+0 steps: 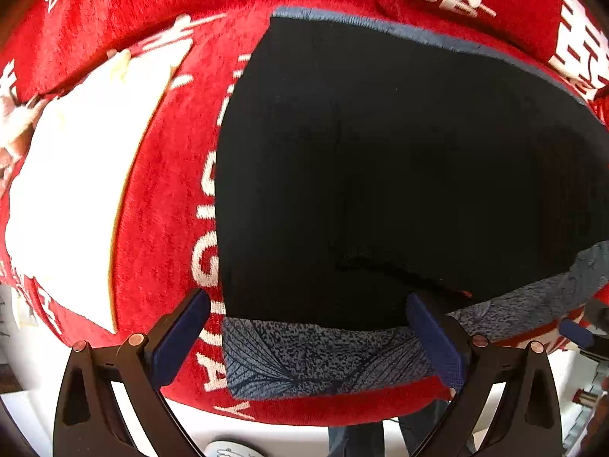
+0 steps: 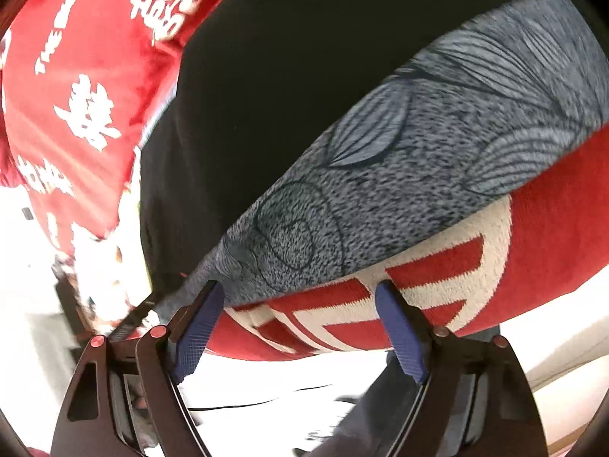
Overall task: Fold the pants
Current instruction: 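Close the right gripper on the grey waistband edge of the trousers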
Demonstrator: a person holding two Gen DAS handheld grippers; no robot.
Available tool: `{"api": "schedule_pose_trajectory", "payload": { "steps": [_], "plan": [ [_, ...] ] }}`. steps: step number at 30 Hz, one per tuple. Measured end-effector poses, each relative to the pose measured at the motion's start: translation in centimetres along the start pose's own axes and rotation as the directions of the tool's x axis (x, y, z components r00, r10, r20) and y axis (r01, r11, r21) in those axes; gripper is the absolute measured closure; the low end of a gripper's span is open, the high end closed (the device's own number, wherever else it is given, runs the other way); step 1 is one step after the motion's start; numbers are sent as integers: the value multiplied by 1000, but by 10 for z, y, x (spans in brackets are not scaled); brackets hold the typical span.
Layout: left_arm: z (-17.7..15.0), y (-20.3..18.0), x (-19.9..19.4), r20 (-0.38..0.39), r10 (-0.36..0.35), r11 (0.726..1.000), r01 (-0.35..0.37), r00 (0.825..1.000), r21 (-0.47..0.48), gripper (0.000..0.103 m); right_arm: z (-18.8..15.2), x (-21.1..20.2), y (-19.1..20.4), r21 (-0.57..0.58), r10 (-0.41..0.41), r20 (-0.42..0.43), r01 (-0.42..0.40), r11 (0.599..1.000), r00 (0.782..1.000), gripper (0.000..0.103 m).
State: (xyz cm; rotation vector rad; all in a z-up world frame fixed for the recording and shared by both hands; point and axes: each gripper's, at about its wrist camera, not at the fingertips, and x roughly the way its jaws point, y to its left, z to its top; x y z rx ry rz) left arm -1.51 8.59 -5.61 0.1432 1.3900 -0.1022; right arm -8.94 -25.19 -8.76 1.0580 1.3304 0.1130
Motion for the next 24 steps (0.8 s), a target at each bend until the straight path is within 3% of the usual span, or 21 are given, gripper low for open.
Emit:
{"api": "schedule_pose_trajectory", "payload": {
  "steps": [2,3,12,14,15,19,21,24],
  "plan": [
    [0,3,2,-8,-11,1000,10,1000,-18,0,-1,-7,-5,14,82,10,-82,997,997,35],
    [0,4,2,-10,-13,1000,13,1000,-23,0,-2,-7,-9,38,125,5,-125,991,992,50],
    [18,0,0,-2,4,1000,-4,1000,-12,0,11,2,-27,134,266,43,-270,954,963,52],
    [18,-3,-1,-3,17,1000,-17,1000,-2,0,15,2,-22,125,231,41,-234,964,972,85],
    [17,-3,-2,-1,25,1000,-25,1000,3,0,17,-1,-18,105,212,49,-217,971,976,96],
    [3,5,8,-17,27,1000,-27,1000,-7,0,3,-12,-6,11,120,46,-121,993,992,96],
    [-1,10,8,-19,4,999,-5,1000,-43,0,-5,-4,-19,39,54,23,-55,998,998,99],
    [-5,17,0,-27,21,998,-23,999,-63,0,-9,-4,-31,85,60,19,-62,994,998,100]
  ]
}}
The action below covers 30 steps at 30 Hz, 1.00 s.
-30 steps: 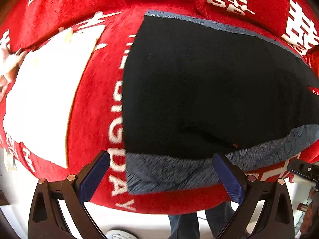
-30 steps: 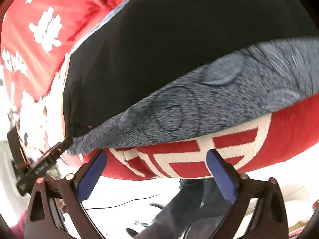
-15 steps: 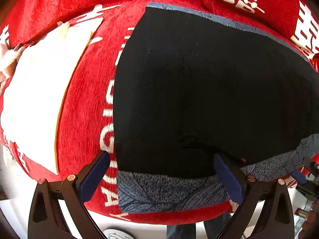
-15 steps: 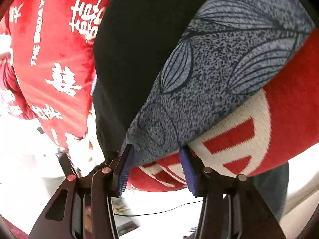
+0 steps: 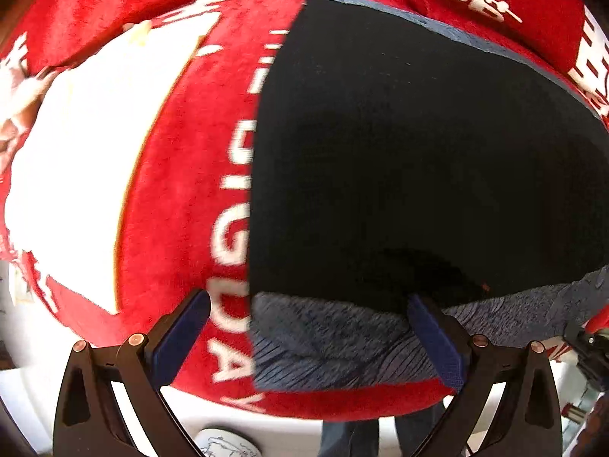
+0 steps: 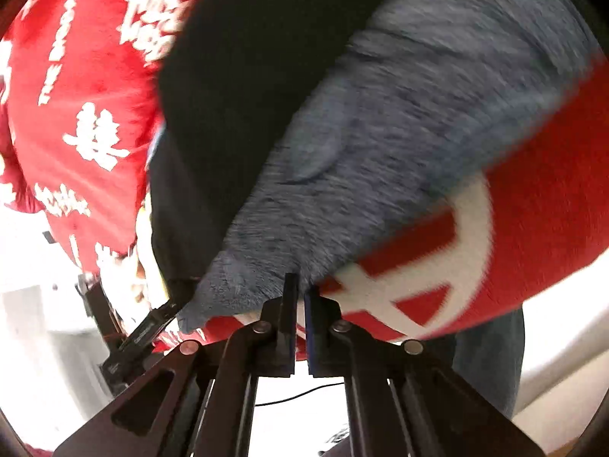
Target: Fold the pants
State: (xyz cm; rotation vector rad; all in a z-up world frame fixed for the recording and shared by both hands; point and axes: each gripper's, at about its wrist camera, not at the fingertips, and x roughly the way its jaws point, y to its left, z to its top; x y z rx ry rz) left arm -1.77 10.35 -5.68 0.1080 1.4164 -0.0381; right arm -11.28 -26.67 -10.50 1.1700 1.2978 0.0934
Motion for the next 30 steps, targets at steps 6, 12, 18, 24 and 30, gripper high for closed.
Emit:
{"api": "schedule_pose_trajectory", "payload": {
  "steps": [6,12,18,24,30],
  "plan": [
    [-17,30,-24,0,-4,999,4,1000,-46,0,-12,3,43,-158,14,-142,-36,987,990,89],
    [-29,58,-29,-20,-24,988,21,1000,-154,0,-31,76,87,-174,113,-279,-166,971,954,32],
    [-41,73,-34,-11,-44,988,41,999,-146,0,-32,143,93,-24,207,-270,-222,975,940,87],
    [-53,67,-36,-20,-113,981,108,993,-164,0,-59,148,104,-187,18,-354,-90,978,935,101],
    [-50,32,-24,-38,-274,949,263,961,-174,0,-71,110,94,-240,9,-377,-107,965,926,82]
  ]
}}
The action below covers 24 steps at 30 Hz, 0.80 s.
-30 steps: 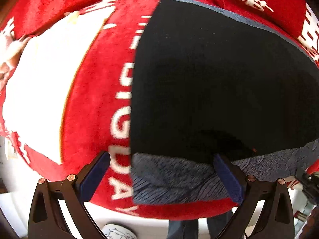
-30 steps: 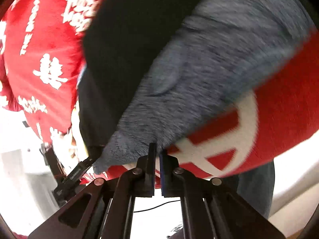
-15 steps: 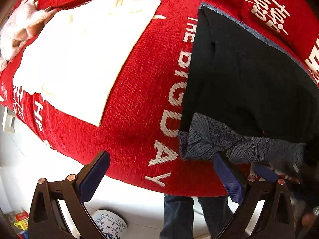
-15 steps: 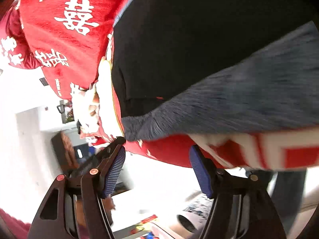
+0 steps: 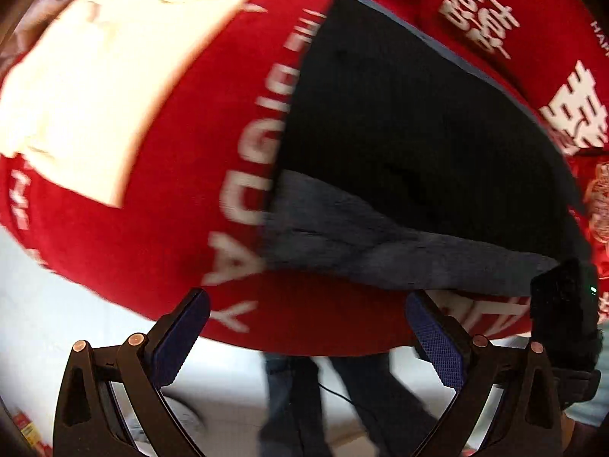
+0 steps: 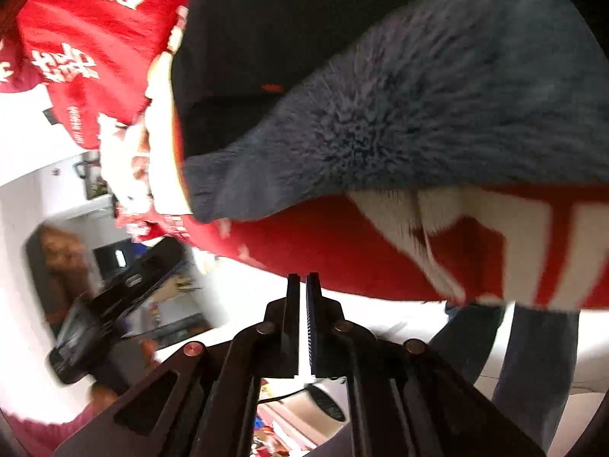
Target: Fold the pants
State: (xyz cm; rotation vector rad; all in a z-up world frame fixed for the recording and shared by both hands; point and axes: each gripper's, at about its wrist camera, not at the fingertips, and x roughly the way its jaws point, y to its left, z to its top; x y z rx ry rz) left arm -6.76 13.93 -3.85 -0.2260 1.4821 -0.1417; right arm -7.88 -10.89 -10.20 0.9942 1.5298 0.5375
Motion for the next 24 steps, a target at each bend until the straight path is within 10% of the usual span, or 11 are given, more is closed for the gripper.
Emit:
{"api": "schedule_pose_trajectory", "payload": {
  "steps": [3,8,15,17,20,24],
  "plan": [
    [2,-9,13,-15,-88,995,87,996,-46,0,0,-50,-15,18,-13,126,11,1000,992,36],
    [9,-14,27,-13,-180,977,177,984,-121,0,4,-101,-64,146,28,257,-67,987,966,36],
    [4,-12,25,-11,-189,974,186,982,-129,0,5,-45,-61,180,203,190,-237,955,961,37],
    [9,-5,23,-7,-203,970,200,979,-141,0,12,-28,-60,201,253,210,-295,934,944,41],
    [9,4,19,2,-253,950,249,967,-188,0,21,-22,-47,191,284,250,-335,923,926,92],
    [13,5,20,40,-374,883,369,926,-289,0,19,-38,-26,107,326,226,-357,928,918,95]
  ]
}}
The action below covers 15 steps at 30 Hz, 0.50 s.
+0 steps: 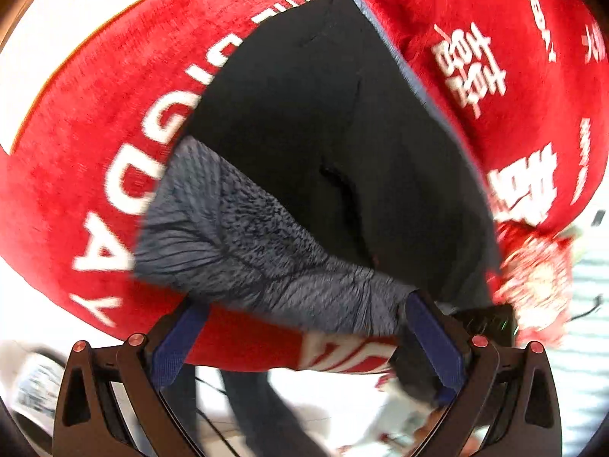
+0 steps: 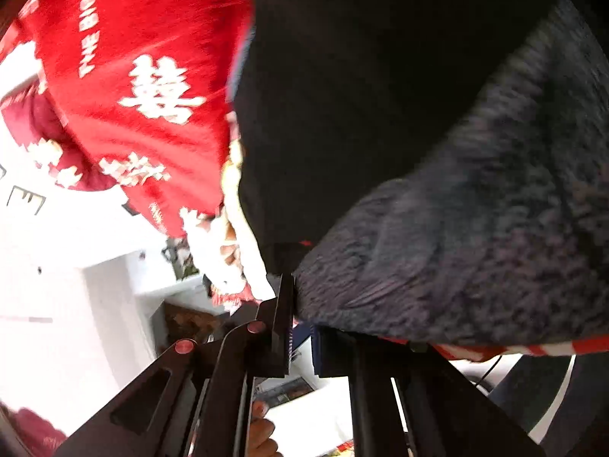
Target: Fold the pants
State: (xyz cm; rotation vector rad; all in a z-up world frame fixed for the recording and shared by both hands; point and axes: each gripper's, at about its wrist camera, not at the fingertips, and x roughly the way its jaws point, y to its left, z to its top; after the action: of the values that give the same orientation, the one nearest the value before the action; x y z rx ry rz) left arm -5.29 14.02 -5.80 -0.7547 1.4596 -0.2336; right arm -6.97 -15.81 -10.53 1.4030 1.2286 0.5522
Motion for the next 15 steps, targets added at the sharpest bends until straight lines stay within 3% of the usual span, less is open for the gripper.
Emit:
{"api": "schedule_pose_trajectory", "payload": {
  "steps": [4,5,8,11,13,15],
  "plan": [
    [7,-3,13,15,-44,997,45,999,-60,3,-3,0,17,-53,-9,-48,6,999,999,95],
    [9,-6,16,21,-36,998,37,999,-55,15,-4,-3,17,-59,-20,-64,16,998,998,95],
    [12,-13,18,8,-10,1000,9,1000,12,33,-3,-13,8,-54,-92,-78,88,995,993,91],
    [12,-15,17,-6,-8,998,8,1000,57,35,-4,-57,-11,-21,-163,22,163,986,986,85],
    [13,-14,18,-17,-12,998,13,1000,61,35,-6,-96,-29,32,-206,112,204,979,972,66],
    [13,-14,19,-32,-11,996,14,999,83,35,-10,-129,-48,76,-235,179,224,972,955,60]
  ]
}}
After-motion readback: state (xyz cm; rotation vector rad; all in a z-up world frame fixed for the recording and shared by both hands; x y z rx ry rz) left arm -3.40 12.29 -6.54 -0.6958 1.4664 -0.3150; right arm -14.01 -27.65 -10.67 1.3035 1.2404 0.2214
